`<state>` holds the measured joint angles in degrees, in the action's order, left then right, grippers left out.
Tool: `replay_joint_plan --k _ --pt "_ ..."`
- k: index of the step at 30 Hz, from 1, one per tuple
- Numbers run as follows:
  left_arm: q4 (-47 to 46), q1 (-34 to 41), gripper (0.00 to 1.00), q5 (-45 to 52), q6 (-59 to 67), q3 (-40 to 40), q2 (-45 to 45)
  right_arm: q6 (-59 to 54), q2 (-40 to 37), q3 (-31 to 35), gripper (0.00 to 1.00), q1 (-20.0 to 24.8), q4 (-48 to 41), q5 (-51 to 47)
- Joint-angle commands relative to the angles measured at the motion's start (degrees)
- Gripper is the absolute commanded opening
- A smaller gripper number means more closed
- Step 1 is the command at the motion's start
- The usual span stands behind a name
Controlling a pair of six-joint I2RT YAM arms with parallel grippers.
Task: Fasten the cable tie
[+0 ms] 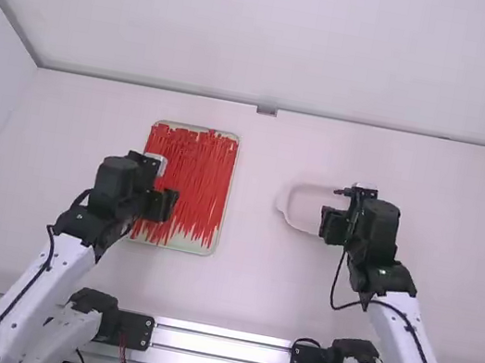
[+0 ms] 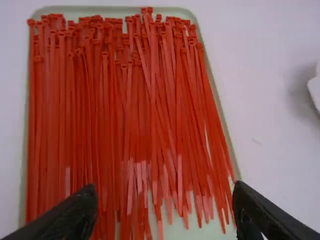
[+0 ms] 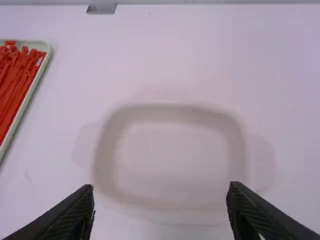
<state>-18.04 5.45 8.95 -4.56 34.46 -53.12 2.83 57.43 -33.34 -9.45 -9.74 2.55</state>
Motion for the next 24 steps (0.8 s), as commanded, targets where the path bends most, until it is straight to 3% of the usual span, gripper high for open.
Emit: replay_joint_plan --k 1,9,24 --pt "-0.7 0.8 0.75 1.4 0.2 3.5 -2.8 0.5 3.5 -4.0 0.75 -0.9 -0.6 -0.2" --pt "-3.2 1.8 0.87 -1.4 -3.9 9.8 -12.2 1.4 11.7 -10.1 0.87 -4.6 -3.4 0.1" --pt "-3.5 2.8 0.99 -0.9 -3.5 21.7 -22.9 1.2 14.1 -15.7 0.99 -9.3 -7.2 1.3"
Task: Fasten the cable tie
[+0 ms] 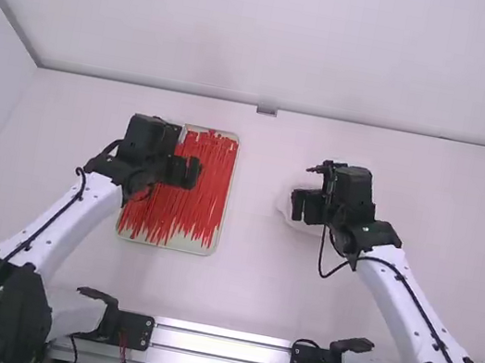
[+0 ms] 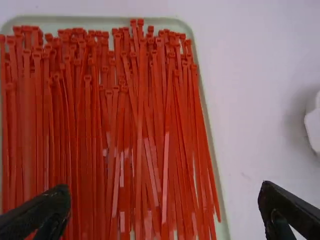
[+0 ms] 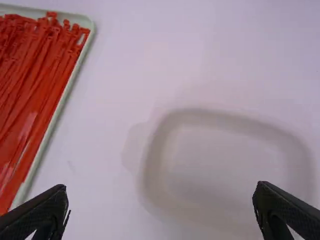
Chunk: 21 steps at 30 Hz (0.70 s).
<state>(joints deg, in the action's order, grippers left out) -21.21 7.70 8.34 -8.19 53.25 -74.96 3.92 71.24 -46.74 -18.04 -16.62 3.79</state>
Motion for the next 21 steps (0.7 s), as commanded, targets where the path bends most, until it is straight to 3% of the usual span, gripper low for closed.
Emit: replay_joint_plan --k 1,9,21 --pt "-0.6 0.5 0.99 -0.3 0.1 3.4 -1.2 0.1 0.3 -2.4 0.99 -0.8 -0.4 0.0" --pt "-3.3 0.6 0.99 -0.5 1.0 11.3 -5.3 0.1 0.3 -2.4 0.99 -0.6 -0.4 0.3" --pt "-12.6 0.5 0.99 -0.5 2.6 32.7 -22.3 0.6 0.2 -2.4 0.99 -1.6 -1.4 0.4"
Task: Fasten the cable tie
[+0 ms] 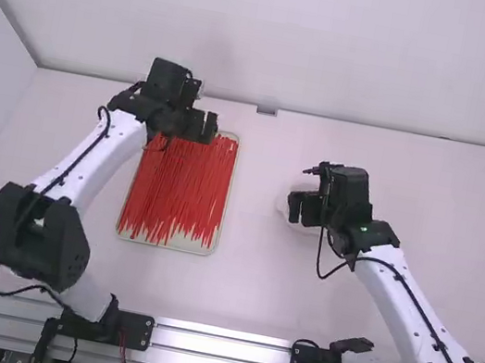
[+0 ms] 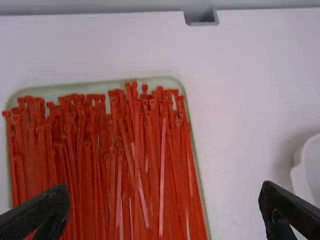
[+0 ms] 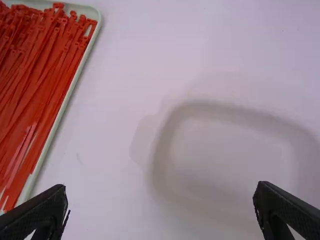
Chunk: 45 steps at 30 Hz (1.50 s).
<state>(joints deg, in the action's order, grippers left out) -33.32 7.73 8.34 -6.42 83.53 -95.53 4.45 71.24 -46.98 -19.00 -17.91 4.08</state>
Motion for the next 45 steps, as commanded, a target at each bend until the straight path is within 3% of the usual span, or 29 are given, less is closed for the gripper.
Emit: replay_joint_plan --k 1,11,29,37,44,45 --pt "-0.7 0.5 0.99 -0.4 0.7 4.7 -4.3 0.0 0.2 -2.2 0.99 -0.5 -0.3 0.2" --pt "2.0 0.5 0.99 -0.5 0.0 11.4 -16.8 0.0 0.2 -2.2 0.99 -0.5 -0.5 0.2" --pt "11.9 0.5 0.92 -4.6 -2.9 11.7 -29.2 0.0 0.2 -2.2 0.99 -0.4 -0.6 0.1" --pt "15.1 0.5 0.79 -5.0 -3.2 11.7 -31.8 0.0 0.2 -2.2 0.99 -0.4 -0.5 0.2" --pt "16.7 0.5 0.48 -4.8 -3.3 11.2 -32.0 0.0 0.2 -2.2 0.97 -0.4 -0.6 0.1" --pt "16.8 0.5 0.47 -4.8 -3.4 11.1 -32.0 0.0 0.2 -2.2 0.99 -0.4 -0.6 0.1"
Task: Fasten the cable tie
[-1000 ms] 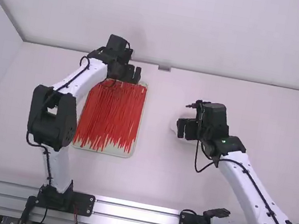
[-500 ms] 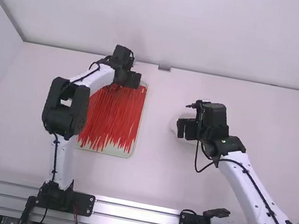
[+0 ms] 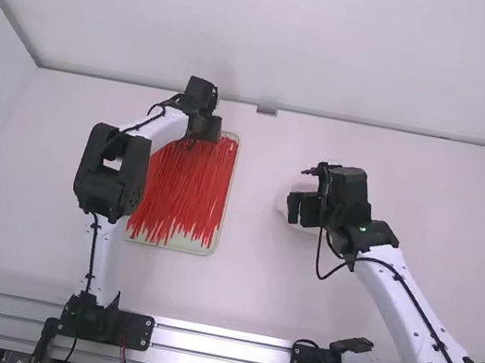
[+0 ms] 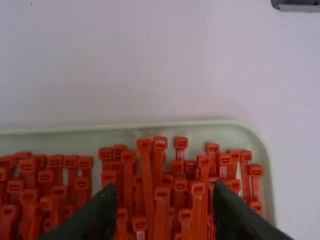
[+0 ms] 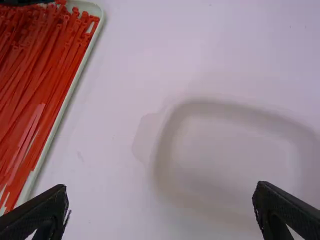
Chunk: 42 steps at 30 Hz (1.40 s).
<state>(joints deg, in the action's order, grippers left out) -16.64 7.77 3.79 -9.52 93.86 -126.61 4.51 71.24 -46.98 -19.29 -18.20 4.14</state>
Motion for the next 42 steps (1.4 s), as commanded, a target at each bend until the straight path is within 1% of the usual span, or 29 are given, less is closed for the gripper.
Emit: replay_joint_plan --k 1,2,4,8,17,25,42 --pt "0.5 0.5 0.46 -0.3 -0.3 0.5 -1.0 0.0 0.2 -2.2 0.99 -0.2 -0.3 0.1" --pt "0.6 0.5 0.45 -0.3 -0.3 0.4 -1.0 0.0 0.2 -2.2 0.99 -0.2 -0.3 0.1" --pt "1.2 0.5 0.38 -0.3 -0.3 -0.2 -1.0 0.0 0.2 -2.2 0.99 -0.2 -0.3 0.1" --pt "2.5 0.5 0.34 -0.3 -0.3 -1.2 -1.0 0.0 0.2 -2.2 0.99 -0.2 -0.5 0.1" --pt "3.0 0.5 0.35 -0.2 -0.3 -2.0 -1.0 0.0 0.2 -2.2 0.99 -0.2 -0.7 0.1" --pt "6.2 0.9 0.31 -0.2 -1.4 -5.2 -1.0 0.0 0.2 -2.2 0.99 -0.2 -0.7 0.1" --pt "8.6 1.4 0.29 -0.4 -1.4 -5.4 -1.0 0.0 0.2 -2.2 0.99 -0.2 -0.7 0.1"
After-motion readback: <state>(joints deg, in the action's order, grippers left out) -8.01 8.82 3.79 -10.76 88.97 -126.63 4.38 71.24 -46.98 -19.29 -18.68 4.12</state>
